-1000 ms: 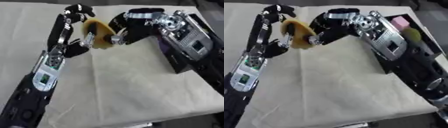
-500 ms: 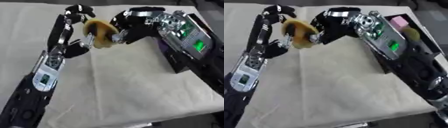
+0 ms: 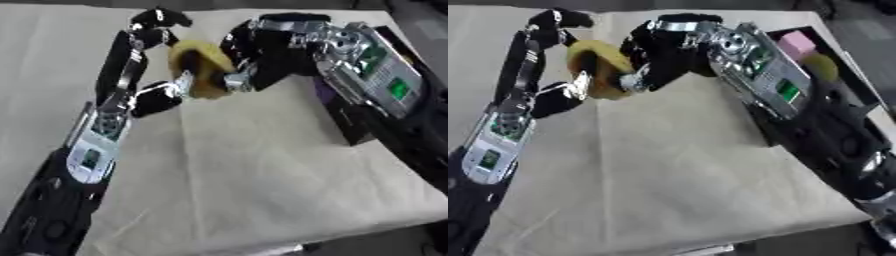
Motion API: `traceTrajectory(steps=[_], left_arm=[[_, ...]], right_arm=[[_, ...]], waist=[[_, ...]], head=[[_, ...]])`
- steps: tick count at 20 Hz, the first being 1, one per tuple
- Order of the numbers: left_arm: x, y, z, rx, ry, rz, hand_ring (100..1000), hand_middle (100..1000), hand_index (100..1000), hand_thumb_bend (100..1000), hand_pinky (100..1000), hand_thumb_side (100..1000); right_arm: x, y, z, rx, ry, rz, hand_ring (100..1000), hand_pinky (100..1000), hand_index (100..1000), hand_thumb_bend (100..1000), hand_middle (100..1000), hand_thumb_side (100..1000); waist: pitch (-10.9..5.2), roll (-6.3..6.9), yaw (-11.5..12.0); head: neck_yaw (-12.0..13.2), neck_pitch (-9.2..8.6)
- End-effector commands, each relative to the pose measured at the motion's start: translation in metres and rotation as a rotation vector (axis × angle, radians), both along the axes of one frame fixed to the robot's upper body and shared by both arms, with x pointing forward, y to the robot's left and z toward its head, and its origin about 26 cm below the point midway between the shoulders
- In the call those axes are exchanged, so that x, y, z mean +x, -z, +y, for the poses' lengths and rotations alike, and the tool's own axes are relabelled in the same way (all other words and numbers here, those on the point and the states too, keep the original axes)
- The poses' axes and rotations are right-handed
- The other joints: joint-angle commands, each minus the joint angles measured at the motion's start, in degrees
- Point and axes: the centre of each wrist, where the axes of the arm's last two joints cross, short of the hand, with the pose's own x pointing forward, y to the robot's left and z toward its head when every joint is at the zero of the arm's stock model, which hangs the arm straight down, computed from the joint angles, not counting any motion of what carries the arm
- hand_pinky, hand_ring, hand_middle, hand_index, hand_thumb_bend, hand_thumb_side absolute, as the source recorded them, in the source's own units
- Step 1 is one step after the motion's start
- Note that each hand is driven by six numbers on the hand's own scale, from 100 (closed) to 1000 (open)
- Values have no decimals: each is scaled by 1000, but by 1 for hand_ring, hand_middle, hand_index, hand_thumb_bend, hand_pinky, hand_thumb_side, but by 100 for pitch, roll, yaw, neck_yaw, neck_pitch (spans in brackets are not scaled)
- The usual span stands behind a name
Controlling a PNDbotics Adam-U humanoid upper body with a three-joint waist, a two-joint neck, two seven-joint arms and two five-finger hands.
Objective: Pick up the objects with one hand, pass them to the other hand, and then place them into the box on the other side of the table.
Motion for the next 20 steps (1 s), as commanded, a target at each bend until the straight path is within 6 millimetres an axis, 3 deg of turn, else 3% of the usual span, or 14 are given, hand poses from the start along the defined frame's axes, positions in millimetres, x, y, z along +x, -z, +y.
traceTrajectory(steps=[1,5,8,20], left_arm=[[1,-7,-3,16,-11,-23,789,688,832,404,790,592],[1,-5,-4,6,-4,-16,784,679,827,410,783,597],[1,-4,-4,-10,5,-11,783,677,826,399,782,617],[1,-1,-3,-74,33,-9,773,661,811,403,768,615]], right_arm=[[-4,-12,-4,14,6,-41,655,668,505,292,392,118],[-4,-12,-4,21,11,-39,652,665,500,343,389,100],[-3,-11,-4,23,12,-30,643,658,493,459,380,100],[-1,-9,-9,38,34,-22,622,646,495,466,375,100]], waist=[[-7,-23,-21],[-1,-23,-23],[2,-24,-17],[-1,-23,-5]], head=[[-29,31],[-48,31],[-56,31],[-96,31]])
